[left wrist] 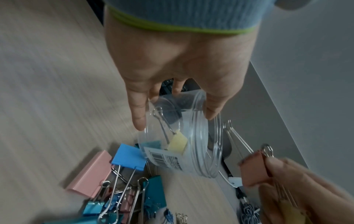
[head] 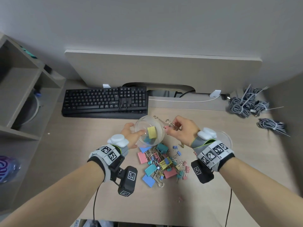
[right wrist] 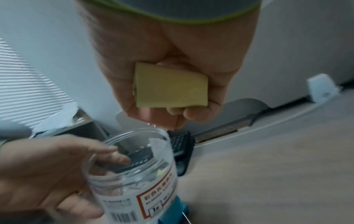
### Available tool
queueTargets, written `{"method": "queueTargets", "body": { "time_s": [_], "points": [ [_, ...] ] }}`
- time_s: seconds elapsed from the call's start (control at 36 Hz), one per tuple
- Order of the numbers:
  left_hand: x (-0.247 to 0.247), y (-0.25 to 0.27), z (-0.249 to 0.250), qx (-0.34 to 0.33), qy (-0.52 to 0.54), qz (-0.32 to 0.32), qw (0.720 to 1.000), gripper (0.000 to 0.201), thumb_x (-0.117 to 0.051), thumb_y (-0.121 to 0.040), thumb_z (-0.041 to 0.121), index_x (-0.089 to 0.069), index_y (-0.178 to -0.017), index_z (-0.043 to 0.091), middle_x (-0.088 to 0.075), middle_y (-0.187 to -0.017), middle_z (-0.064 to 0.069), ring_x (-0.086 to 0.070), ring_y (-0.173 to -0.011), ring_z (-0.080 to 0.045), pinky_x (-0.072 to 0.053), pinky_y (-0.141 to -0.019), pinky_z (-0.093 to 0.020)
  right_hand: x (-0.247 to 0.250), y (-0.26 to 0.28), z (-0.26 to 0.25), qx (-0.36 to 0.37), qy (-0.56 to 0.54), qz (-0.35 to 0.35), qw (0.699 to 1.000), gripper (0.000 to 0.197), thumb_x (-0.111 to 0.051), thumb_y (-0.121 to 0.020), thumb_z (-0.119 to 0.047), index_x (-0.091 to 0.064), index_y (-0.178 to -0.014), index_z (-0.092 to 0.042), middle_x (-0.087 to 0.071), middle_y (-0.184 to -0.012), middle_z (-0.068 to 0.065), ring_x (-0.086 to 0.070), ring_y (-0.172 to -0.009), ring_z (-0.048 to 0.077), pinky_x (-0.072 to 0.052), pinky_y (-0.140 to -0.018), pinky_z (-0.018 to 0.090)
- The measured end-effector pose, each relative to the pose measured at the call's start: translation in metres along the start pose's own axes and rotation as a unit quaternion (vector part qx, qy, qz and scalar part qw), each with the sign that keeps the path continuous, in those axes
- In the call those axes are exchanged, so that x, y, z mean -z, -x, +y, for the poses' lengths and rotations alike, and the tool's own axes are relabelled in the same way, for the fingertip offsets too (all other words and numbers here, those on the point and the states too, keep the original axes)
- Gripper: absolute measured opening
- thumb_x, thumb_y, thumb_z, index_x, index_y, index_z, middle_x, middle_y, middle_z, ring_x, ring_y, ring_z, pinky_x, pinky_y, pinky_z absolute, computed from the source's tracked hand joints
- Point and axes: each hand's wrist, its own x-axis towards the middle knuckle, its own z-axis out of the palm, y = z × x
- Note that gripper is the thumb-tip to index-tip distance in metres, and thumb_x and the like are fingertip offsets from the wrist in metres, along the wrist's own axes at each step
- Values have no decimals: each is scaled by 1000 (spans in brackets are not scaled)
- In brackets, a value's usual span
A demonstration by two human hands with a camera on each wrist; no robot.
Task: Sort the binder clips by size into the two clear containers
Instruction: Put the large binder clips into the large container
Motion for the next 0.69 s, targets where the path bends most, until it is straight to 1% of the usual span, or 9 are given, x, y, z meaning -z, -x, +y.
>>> {"method": "queueTargets", "body": {
  "time_s": [0.06, 0.11, 0.19, 0.31, 0.36, 0.42, 0.5, 0.58, 0.69],
  "points": [
    [-4, 3, 1, -3, 0, -15, 1000, 72, -71, -85, 19, -32, -144, 23, -44, -138, -15, -52, -112, -32, -54, -80, -43, -2, 0, -13, 39, 43, -14, 998, 35, -66, -79, -53, -52, -80, -21, -63, -75, -4, -57, -64, 17, -47, -57, 32],
    [-6, 5, 2, -5, 3, -28, 1000, 71, -70, -85, 16, -31, -144, 23, -43, -139, -14, -51, -113, -32, -54, -85, -46, -7, -2, -23, 75, 107, -25, 991, 33, -64, -79, -52, -49, -80, -23, -60, -77, -4, -56, -69, 19, -48, -61, 32],
    [-8, 10, 6, 5, 11, -48, 999, 75, -73, -83, 15, -31, -144, 25, -43, -140, -14, -51, -119, -35, -54, -90, -51, -16, -5, -35, 68, 191, -55, 978, 35, -64, -79, -53, -49, -88, -22, -56, -85, -2, -55, -75, 21, -43, -62, 30],
    [-9, 16, 6, 5, 11, -61, 998, 72, -68, -83, 11, -32, -144, 25, -46, -139, -13, -53, -119, -33, -55, -89, -52, -31, -6, -48, 66, 186, -70, 978, 39, -66, -80, -45, -54, -107, -20, -50, -107, 1, -59, -87, 25, -50, -74, 34],
    [-7, 17, 6, 10, 20, -59, 998, 73, -68, -83, 10, -31, -144, 25, -47, -137, -13, -53, -116, -31, -56, -89, -51, -34, -4, -52, 64, 165, -64, 982, 44, -67, -81, -44, -53, -115, -20, -45, -114, 0, -58, -88, 24, -51, -80, 35],
    [-2, 17, 5, 20, 37, -54, 998, 75, -70, -83, 11, -30, -145, 23, -48, -136, -14, -51, -113, -30, -55, -89, -50, -32, -4, -54, 55, 133, -41, 989, 40, -67, -81, -41, -53, -112, -19, -46, -110, 0, -56, -86, 23, -48, -78, 32],
    [4, 19, 3, 28, 51, -48, 997, 73, -68, -84, 8, -30, -145, 21, -49, -136, -15, -52, -117, -32, -54, -91, -51, -28, -7, -56, 40, 89, -36, 995, 30, -67, -82, -33, -55, -103, -15, -54, -93, -1, -54, -83, 21, -42, -71, 29],
    [6, 22, 3, 22, 57, -54, 997, 73, -66, -84, 6, -31, -145, 21, -48, -135, -15, -52, -117, -32, -54, -91, -50, -28, -9, -63, 24, 75, -50, 996, 27, -65, -85, -29, -55, -105, -13, -59, -87, 1, -57, -83, 22, -47, -73, 32],
    [4, 26, 4, -3, 67, -47, 997, 65, -60, -85, 1, -35, -142, 20, -50, -130, -15, -55, -83, -17, -56, -87, -50, -40, -9, -74, 7, 80, -59, 995, 25, -63, -88, -26, -55, -105, -11, -57, -86, 3, -54, -81, 23, -42, -70, 30]
  ]
}}
